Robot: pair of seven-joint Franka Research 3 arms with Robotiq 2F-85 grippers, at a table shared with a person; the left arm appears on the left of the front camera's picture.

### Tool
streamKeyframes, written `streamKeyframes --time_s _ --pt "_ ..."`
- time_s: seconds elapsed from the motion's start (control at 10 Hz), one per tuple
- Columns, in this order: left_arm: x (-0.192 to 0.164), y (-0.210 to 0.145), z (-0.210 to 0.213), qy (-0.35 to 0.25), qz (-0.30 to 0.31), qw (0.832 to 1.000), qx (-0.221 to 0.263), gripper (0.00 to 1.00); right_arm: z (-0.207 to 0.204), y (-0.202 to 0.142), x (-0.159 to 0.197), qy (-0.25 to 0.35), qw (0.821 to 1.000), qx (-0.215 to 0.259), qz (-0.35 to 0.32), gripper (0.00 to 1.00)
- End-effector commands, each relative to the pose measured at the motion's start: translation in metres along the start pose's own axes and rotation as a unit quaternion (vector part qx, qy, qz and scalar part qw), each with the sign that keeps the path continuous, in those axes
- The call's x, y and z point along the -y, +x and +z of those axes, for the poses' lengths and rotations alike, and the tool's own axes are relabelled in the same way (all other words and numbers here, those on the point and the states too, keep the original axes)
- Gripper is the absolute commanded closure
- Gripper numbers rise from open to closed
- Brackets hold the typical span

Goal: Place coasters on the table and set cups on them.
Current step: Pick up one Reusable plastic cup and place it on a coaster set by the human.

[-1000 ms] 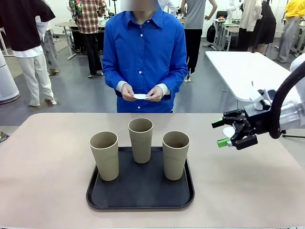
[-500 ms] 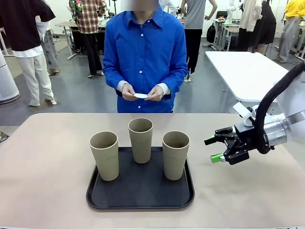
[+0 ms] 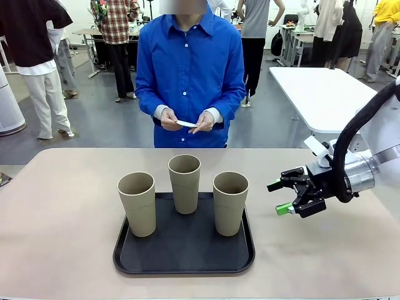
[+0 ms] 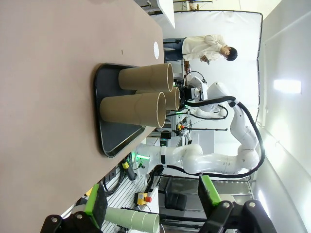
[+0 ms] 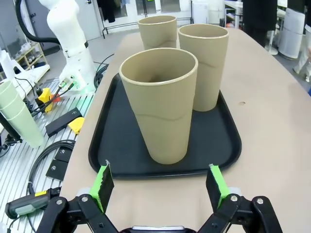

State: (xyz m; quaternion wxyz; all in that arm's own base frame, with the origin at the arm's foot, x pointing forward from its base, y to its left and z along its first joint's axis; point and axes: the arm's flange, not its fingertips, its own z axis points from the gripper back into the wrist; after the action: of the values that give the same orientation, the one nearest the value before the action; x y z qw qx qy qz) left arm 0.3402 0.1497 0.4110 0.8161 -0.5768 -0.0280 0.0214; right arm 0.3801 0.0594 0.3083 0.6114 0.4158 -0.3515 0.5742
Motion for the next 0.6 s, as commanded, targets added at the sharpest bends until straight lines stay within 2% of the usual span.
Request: streamKeyframes --time_s 0.0,0.3,0.5 --pt "0.001 -0.001 0.002 -0.005 -0.003 1.000 0.000 0.00 -0.001 0.001 0.000 0.001 1.000 0.003 -0.004 0.00" --pt "0.001 -0.001 0.002 -0.005 -0.003 1.000 0.000 0.00 -0.009 -0.002 0.004 0.005 1.000 0.010 -0.004 0.00" --pt "0.001 -0.001 0.002 -0.005 -0.003 1.000 0.000 0.00 -0.021 -0.003 0.013 0.001 0.997 0.062 -0.036 0.00"
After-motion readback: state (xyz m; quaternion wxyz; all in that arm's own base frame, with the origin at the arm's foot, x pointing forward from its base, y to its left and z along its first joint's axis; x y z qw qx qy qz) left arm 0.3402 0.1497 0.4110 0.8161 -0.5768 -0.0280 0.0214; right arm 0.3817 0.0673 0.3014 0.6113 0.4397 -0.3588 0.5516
